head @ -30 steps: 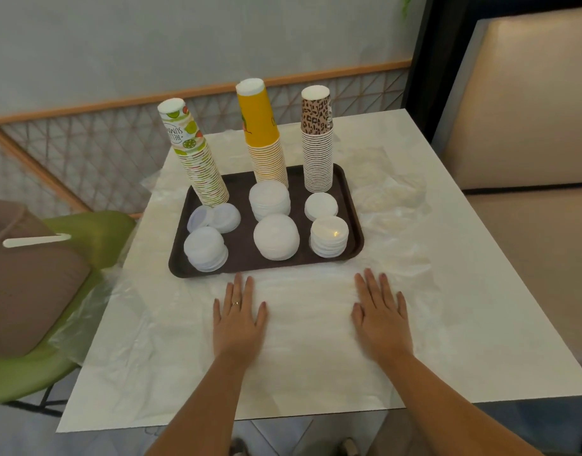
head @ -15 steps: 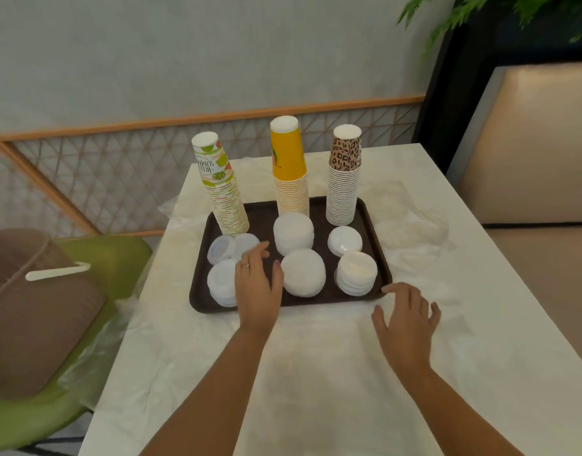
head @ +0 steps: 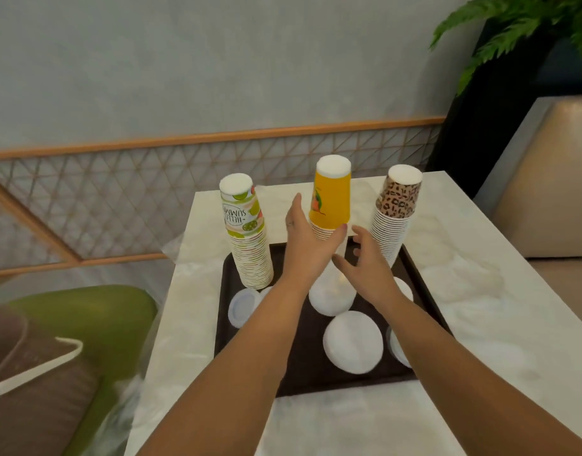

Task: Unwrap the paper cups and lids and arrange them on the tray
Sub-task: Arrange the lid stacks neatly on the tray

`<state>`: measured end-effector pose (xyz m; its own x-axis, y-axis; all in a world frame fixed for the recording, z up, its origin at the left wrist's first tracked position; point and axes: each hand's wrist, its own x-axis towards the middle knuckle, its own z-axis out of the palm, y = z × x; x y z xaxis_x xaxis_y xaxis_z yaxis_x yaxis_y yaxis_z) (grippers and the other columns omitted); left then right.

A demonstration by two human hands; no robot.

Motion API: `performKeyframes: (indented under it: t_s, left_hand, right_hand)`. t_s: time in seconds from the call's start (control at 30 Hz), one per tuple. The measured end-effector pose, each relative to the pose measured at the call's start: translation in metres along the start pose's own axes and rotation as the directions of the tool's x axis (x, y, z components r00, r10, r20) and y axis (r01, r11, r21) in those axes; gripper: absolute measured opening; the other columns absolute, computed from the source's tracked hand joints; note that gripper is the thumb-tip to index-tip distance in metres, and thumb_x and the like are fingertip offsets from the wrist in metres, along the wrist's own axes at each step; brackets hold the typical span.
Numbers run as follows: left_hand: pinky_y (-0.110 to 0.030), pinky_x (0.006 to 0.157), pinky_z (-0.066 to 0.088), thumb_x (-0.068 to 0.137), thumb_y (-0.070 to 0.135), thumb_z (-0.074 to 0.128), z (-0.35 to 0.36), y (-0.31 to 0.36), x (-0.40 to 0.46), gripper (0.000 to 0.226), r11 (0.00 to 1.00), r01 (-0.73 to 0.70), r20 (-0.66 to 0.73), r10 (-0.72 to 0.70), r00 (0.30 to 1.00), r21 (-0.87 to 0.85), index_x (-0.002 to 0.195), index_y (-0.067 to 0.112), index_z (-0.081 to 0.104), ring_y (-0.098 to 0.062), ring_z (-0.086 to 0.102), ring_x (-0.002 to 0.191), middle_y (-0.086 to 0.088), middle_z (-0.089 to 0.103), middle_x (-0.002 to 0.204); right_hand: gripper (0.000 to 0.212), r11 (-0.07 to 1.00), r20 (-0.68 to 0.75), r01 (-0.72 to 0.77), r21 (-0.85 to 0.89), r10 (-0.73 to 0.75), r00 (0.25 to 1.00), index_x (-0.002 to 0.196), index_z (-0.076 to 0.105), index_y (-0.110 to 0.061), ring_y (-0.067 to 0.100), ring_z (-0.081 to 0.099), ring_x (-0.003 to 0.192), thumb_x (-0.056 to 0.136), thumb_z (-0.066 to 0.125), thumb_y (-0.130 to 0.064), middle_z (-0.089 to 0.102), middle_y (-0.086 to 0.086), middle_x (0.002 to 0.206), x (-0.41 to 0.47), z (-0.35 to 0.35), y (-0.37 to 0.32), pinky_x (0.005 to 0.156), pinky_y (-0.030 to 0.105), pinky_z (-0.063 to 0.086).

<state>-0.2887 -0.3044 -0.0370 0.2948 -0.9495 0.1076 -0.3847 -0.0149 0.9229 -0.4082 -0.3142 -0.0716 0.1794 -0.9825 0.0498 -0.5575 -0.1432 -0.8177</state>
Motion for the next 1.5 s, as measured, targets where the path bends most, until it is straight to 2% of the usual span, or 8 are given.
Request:
performKeyframes:
  t_s: [0.13, 0.3, 0.53, 0.77, 0.87, 1.03, 1.23, 1.5]
  left_hand:
    - [-0.023, 0.099, 0.025, 0.078, 0.035, 0.075, 0.006, -0.010, 0.031, 0.101, 0.997, 0.040, 0.064, -0.036, 0.997, -0.065, 0.150, 0.022, 0.005, -0.018, 0.019, 0.142, -0.003, 0.013, 0.156]
    - [-0.043, 0.105, 0.042, 0.070, 0.034, 0.082, 0.020, -0.030, 0.054, 0.093, 0.985, 0.086, 0.157, -0.063, 0.986, -0.148, 0.144, 0.027, 0.025, -0.018, 0.042, 0.130, 0.003, 0.041, 0.143]
    - [-0.037, 0.095, 0.049, 0.071, 0.027, 0.082, 0.036, -0.050, 0.062, 0.083, 0.964, 0.160, 0.179, -0.123, 0.976, -0.212, 0.135, 0.029, 0.028, -0.017, 0.049, 0.118, 0.003, 0.048, 0.129]
    - [-0.038, 0.095, 0.051, 0.039, 0.053, 0.089, 0.035, -0.067, 0.071, 0.107, 0.921, 0.294, 0.367, -0.190, 0.910, -0.254, 0.133, 0.025, 0.044, -0.017, 0.059, 0.114, 0.001, 0.061, 0.125]
    - [-0.032, 0.091, 0.052, 0.055, 0.035, 0.087, 0.030, -0.072, 0.072, 0.074, 0.909, 0.324, 0.466, -0.175, 0.867, -0.261, 0.119, 0.035, 0.051, -0.016, 0.059, 0.112, 0.002, 0.062, 0.123]
    - [-0.025, 0.087, 0.052, 0.076, 0.015, 0.077, 0.031, -0.086, 0.071, 0.064, 0.899, 0.361, 0.540, -0.180, 0.822, -0.249, 0.129, 0.029, 0.044, -0.014, 0.056, 0.114, 0.002, 0.058, 0.126]
    - [-0.031, 0.095, 0.050, 0.047, 0.045, 0.087, 0.035, -0.079, 0.072, 0.101, 0.907, 0.320, 0.464, -0.167, 0.870, -0.275, 0.136, 0.023, 0.042, -0.013, 0.058, 0.115, 0.002, 0.060, 0.127]
    - [-0.043, 0.098, 0.049, 0.049, 0.043, 0.085, 0.024, -0.053, 0.068, 0.096, 0.914, 0.283, 0.395, -0.155, 0.905, -0.290, 0.133, 0.025, 0.042, -0.015, 0.058, 0.114, 0.003, 0.061, 0.125]
  right_hand:
    - [0.101, 0.998, 0.030, -0.040, 0.058, 0.038, 0.999, 0.144, 0.025, -0.023, 0.020, 0.043, 0.128, 0.064, 0.068, -0.067, 0.044, 0.002, 0.141, 0.035, 0.010, 0.011, 0.099, 0.049, 0.044]
    - [0.084, 0.990, 0.043, -0.039, 0.138, 0.033, 0.999, 0.140, 0.030, -0.016, 0.017, 0.052, 0.116, 0.073, 0.079, -0.026, 0.050, -0.002, 0.132, 0.051, 0.016, 0.010, 0.097, 0.041, 0.047]
    - [0.109, 0.964, 0.257, -0.184, 0.192, 0.132, 0.957, 0.141, 0.033, -0.028, 0.016, 0.055, 0.117, 0.047, 0.077, -0.062, 0.055, -0.005, 0.131, 0.078, 0.016, 0.039, 0.097, 0.043, 0.049]
    - [0.080, 0.954, 0.479, -0.240, 0.179, 0.129, 0.868, 0.146, 0.027, -0.030, 0.014, 0.050, 0.121, 0.080, 0.074, -0.028, 0.049, -0.008, 0.137, 0.096, 0.011, 0.051, 0.083, 0.022, 0.049]
    - [0.078, 0.940, 0.532, -0.277, 0.199, 0.134, 0.836, 0.145, 0.025, -0.031, 0.007, 0.051, 0.110, 0.083, 0.071, -0.024, 0.048, -0.010, 0.133, 0.100, 0.010, 0.057, 0.066, 0.011, 0.044]
    - [0.103, 0.946, 0.559, -0.255, 0.201, 0.103, 0.823, 0.146, 0.028, -0.027, 0.014, 0.049, 0.123, 0.060, 0.085, -0.036, 0.049, -0.006, 0.138, 0.104, 0.011, 0.060, 0.100, 0.034, 0.047]
    - [0.088, 0.924, 0.502, -0.253, 0.288, 0.079, 0.861, 0.142, 0.032, -0.032, 0.009, 0.052, 0.114, 0.069, 0.081, -0.030, 0.052, -0.009, 0.133, 0.102, 0.011, 0.057, 0.079, 0.025, 0.048]
    - [0.095, 0.937, 0.385, -0.121, 0.329, -0.016, 0.923, 0.142, 0.033, -0.032, 0.009, 0.050, 0.122, 0.063, 0.084, -0.040, 0.051, -0.011, 0.136, 0.100, 0.000, 0.040, 0.097, 0.033, 0.047]
